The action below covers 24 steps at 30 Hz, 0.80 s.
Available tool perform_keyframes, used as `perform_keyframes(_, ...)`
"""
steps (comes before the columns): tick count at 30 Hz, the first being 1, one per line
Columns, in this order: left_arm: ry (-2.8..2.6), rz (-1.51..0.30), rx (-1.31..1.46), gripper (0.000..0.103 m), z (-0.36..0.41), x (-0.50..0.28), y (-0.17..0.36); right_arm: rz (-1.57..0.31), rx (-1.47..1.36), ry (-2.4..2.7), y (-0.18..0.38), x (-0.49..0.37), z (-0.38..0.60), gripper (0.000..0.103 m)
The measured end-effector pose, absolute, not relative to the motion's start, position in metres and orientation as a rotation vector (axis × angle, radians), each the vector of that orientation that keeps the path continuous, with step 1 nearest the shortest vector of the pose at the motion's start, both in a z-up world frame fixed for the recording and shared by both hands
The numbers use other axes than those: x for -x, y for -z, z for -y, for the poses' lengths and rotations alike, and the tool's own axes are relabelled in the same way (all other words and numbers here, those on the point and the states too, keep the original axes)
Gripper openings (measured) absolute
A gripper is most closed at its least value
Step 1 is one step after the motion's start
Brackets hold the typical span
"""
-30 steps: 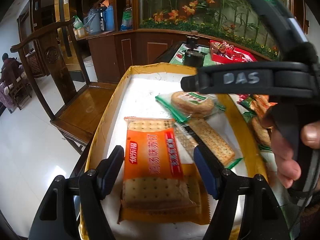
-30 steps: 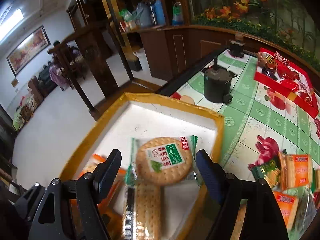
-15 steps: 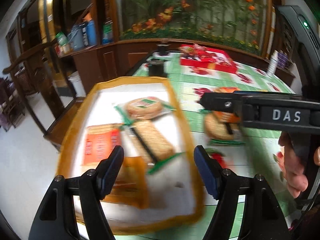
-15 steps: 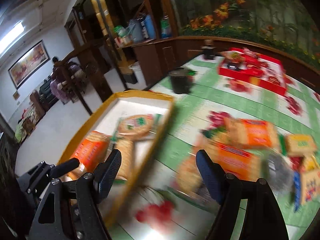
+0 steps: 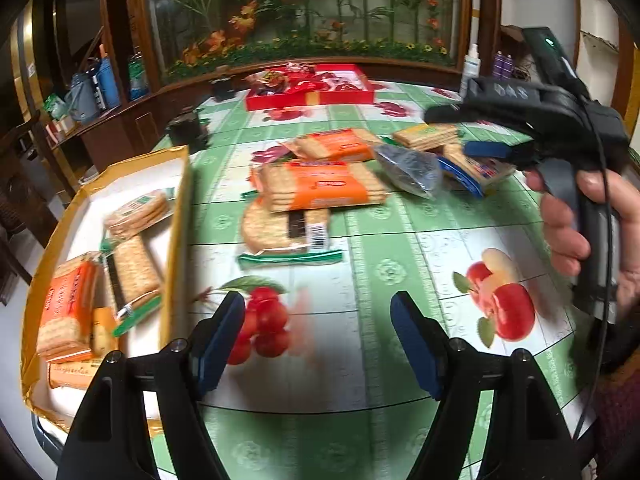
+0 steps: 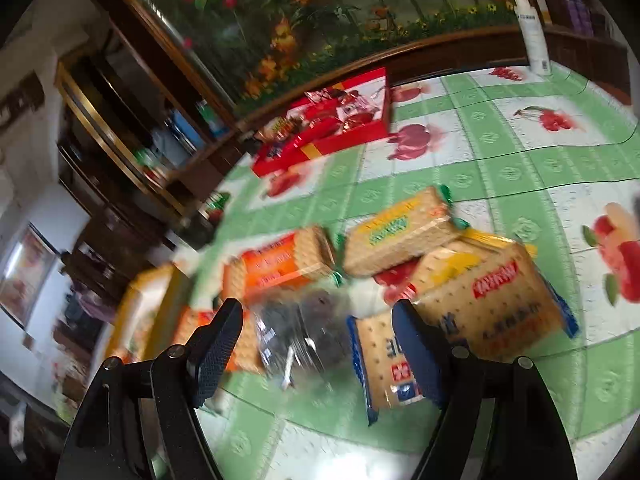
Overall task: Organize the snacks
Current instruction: 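Grasp the clear plastic snack bag with right tool while left reaches for orange pack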
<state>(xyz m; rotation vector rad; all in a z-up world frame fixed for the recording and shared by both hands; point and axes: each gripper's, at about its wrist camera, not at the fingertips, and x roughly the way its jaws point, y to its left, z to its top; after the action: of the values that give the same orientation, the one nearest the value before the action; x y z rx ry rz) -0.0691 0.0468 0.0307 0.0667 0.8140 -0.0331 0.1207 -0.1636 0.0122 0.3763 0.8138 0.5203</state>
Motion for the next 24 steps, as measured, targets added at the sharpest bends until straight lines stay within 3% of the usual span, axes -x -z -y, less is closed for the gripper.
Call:
perform_keyframes(5,0.038,-0.829,-0.069,0.075,-0.044,0.068,-0.027,-0.802,-0.248,-0.561,-0.004,-0.130,0.128,0.081)
perform_keyframes(11,0.010,-0.827,-0.061,0.075,-0.056,0.070,-0.030,-0.875,0.100,-0.530,0.016,-0.110,0.085,0.079)
perform_keyframes(13,0.012,-0.833,-0.040,0.075,-0.063,0.066,-0.032,-0.889,0.065,-0.551,0.015,-0.109,0.090,0.063)
perform_keyframes(15,0.027,-0.838,-0.014,0.075,-0.069,0.058,-0.038,-0.895,0.039,-0.552,0.013,-0.109,0.095,0.057)
perform_keyframes(24,0.035,-0.859,0.056,0.082,-0.090,-0.046,-0.080,-0.848,-0.126,-0.531,-0.004,-0.105,0.121,0.057)
